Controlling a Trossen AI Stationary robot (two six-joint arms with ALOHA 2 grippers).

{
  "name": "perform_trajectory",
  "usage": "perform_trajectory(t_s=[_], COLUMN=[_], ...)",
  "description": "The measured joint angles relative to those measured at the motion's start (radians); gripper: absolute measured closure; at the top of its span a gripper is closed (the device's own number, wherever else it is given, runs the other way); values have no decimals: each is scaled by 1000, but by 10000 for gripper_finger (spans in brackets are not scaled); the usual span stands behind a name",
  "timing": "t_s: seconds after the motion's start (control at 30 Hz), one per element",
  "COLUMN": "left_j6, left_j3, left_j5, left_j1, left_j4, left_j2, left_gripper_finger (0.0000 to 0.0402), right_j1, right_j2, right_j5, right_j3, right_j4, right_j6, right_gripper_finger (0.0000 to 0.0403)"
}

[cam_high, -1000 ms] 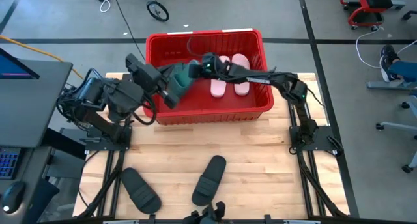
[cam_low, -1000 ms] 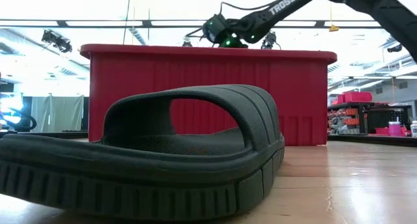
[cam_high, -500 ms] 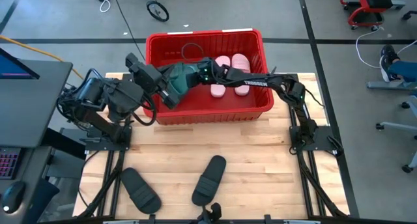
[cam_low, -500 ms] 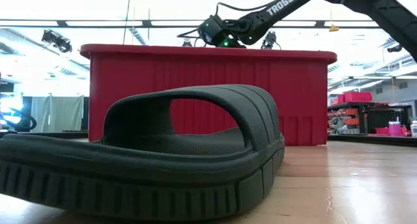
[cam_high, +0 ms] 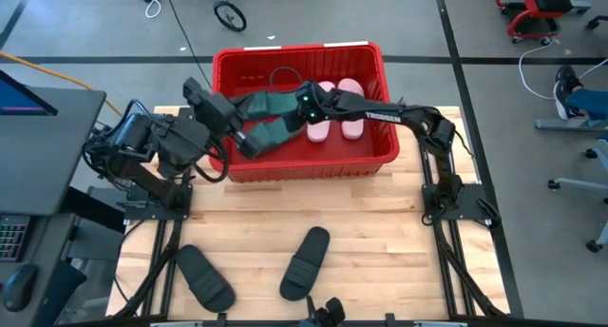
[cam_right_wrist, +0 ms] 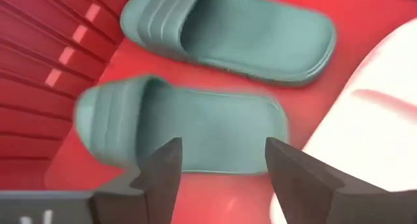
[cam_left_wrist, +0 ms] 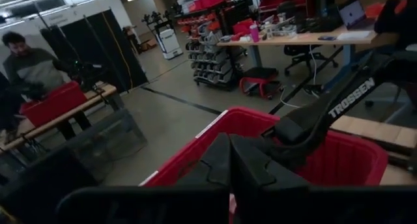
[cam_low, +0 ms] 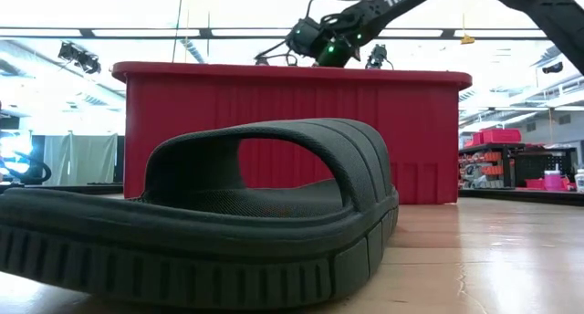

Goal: Pick and place slides into bin
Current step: Put the green slide into the red container

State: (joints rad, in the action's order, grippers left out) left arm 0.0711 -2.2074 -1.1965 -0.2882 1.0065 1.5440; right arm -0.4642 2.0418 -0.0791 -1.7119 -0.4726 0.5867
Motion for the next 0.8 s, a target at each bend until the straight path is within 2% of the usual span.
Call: perform_trajectory(t_s=[0.2, 0.37, 0.6, 0.7, 0.8], left_j6=[75, 94, 415, 493, 493], left_j3=[0, 0, 6, 36, 110], left_j5=[11, 107, 397, 557, 730], left_j1=[21, 77, 313, 436, 552], left_j4=[4, 29, 259, 354, 358], left_j2=[0, 0, 2, 7, 6], left_gripper_finger=[382, 397, 398, 397, 398], right_j1=[-12, -17, -16, -19, -18], right_j2=[-94, -217, -404, -468, -511], right_j5=[-27, -26, 11, 33, 38], right_j3=[0, 0, 0, -2, -2], right_j4=[-42, -54, -92, -162, -244], right_j6=[-98, -192, -296, -327, -359], right_gripper_finger=[186, 199, 233, 275, 338])
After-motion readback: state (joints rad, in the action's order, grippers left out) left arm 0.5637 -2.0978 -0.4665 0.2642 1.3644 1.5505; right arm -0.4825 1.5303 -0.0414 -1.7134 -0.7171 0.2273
